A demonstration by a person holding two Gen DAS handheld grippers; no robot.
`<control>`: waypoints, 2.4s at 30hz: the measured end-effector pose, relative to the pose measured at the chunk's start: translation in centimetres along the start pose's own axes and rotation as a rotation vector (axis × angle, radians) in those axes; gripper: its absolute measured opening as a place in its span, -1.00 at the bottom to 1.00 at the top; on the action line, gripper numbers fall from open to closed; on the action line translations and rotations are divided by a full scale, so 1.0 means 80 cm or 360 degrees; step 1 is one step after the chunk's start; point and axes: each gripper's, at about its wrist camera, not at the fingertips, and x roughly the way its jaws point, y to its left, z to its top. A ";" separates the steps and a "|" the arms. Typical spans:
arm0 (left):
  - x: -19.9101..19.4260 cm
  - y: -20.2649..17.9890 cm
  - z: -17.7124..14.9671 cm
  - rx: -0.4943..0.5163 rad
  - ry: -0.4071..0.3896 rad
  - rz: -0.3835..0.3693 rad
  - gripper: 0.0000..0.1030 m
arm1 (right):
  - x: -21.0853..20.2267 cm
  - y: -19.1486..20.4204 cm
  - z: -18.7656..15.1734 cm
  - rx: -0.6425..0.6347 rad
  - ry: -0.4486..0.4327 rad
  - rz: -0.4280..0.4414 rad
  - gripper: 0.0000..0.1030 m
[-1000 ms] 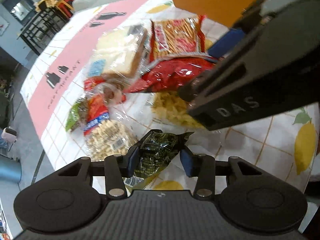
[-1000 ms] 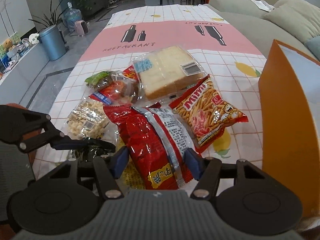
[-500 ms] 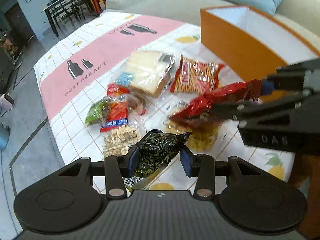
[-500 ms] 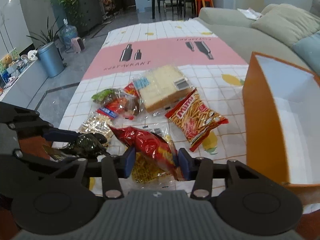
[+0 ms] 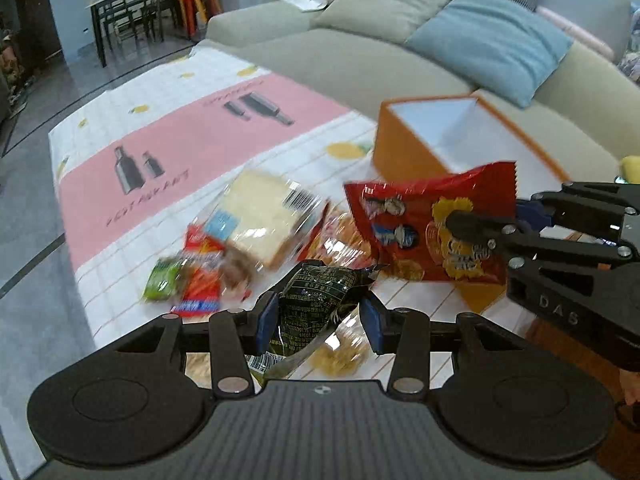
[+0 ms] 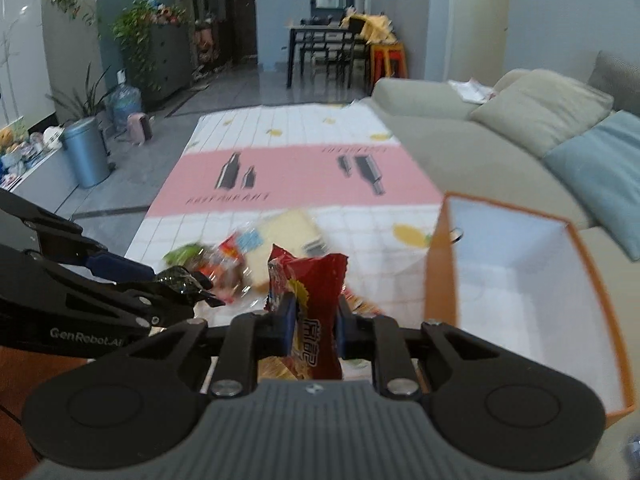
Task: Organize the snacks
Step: 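Lift both held packs and carry them over the open orange box, then open both tools to drop the seaweed pack and chip bag into the box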
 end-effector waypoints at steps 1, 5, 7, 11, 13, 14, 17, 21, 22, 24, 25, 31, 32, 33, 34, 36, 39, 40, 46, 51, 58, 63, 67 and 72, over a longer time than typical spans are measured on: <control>-0.001 -0.004 0.006 0.0003 -0.0012 -0.0014 -0.02 | -0.007 -0.005 0.005 -0.0005 -0.0034 -0.0033 -0.67; -0.004 -0.023 0.037 0.0027 -0.0071 -0.0077 -0.02 | -0.032 -0.030 0.020 -0.0007 -0.0129 -0.0198 -0.67; -0.004 -0.034 0.053 0.0030 -0.0096 -0.0121 -0.02 | -0.035 -0.044 0.024 -0.0025 -0.0134 -0.0327 -0.67; 0.007 -0.055 0.080 0.0018 -0.0087 -0.0229 -0.02 | -0.030 -0.076 0.019 -0.0016 -0.0071 -0.0485 -0.67; 0.017 -0.067 0.093 0.0021 -0.0062 -0.0275 -0.02 | -0.022 -0.093 0.013 0.0015 -0.0006 -0.0514 -0.67; 0.022 -0.073 0.099 0.0027 -0.0051 -0.0287 -0.02 | -0.019 -0.099 0.009 0.0025 0.0019 -0.0529 -0.67; 0.035 -0.093 0.114 0.0054 -0.0030 -0.0325 -0.02 | -0.008 -0.119 -0.001 0.0053 0.0102 -0.0575 -0.67; 0.061 -0.116 0.133 0.0040 0.0062 -0.0401 -0.02 | 0.009 -0.135 -0.015 0.0064 0.0211 -0.0564 -0.67; 0.067 -0.122 0.136 0.0048 0.0081 -0.0394 -0.02 | 0.013 -0.137 -0.017 0.0059 0.0232 -0.0558 -0.67; 0.081 -0.134 0.141 0.0064 0.0124 -0.0369 -0.02 | 0.019 -0.137 -0.022 0.0042 0.0273 -0.0542 -0.67; 0.086 -0.138 0.143 0.0066 0.0146 -0.0365 -0.02 | 0.022 -0.139 -0.023 0.0034 0.0291 -0.0533 -0.67; 0.124 -0.153 0.150 0.0068 0.0293 -0.0322 -0.02 | 0.048 -0.148 -0.028 -0.0058 0.0392 -0.0496 -0.67; 0.129 -0.154 0.151 0.0070 0.0312 -0.0314 -0.02 | 0.052 -0.150 -0.029 -0.0069 0.0406 -0.0492 -0.67; 0.134 -0.156 0.151 0.0076 0.0328 -0.0311 -0.02 | 0.053 -0.151 -0.029 -0.0075 0.0417 -0.0488 -0.67; 0.138 -0.159 0.153 0.0088 0.0339 -0.0310 -0.02 | 0.057 -0.152 -0.030 -0.0082 0.0431 -0.0477 -0.67; 0.149 -0.163 0.155 0.0105 0.0377 -0.0308 -0.02 | 0.062 -0.154 -0.029 -0.0089 0.0454 -0.0457 -0.67; 0.167 -0.163 0.157 0.0095 0.0427 -0.0303 -0.02 | 0.069 -0.153 -0.027 -0.0117 0.0492 -0.0425 -0.67; 0.173 -0.162 0.157 0.0090 0.0441 -0.0287 -0.02 | 0.072 -0.152 -0.026 -0.0128 0.0503 -0.0419 -0.67; 0.183 -0.159 0.155 0.0104 0.0466 -0.0277 -0.01 | 0.083 -0.145 -0.025 -0.0173 0.0564 -0.0407 -0.66; 0.186 -0.152 0.156 0.0079 0.0482 -0.0305 0.08 | 0.088 -0.136 -0.022 -0.0222 0.0578 -0.0429 -0.62; 0.176 -0.137 0.154 0.0038 0.0448 -0.0361 0.20 | 0.083 -0.130 -0.017 -0.0270 0.0595 -0.0465 -0.28; 0.154 -0.121 0.157 0.0008 0.0366 -0.0420 0.33 | 0.078 -0.119 -0.015 -0.0330 0.0610 -0.0518 -0.02; 0.130 -0.103 0.156 -0.0022 0.0286 -0.0438 0.33 | 0.070 -0.109 -0.009 -0.0380 0.0608 -0.0564 0.01; 0.094 -0.074 0.144 -0.0068 0.0155 -0.0408 0.33 | 0.056 -0.094 -0.003 -0.0414 0.0532 -0.0643 0.07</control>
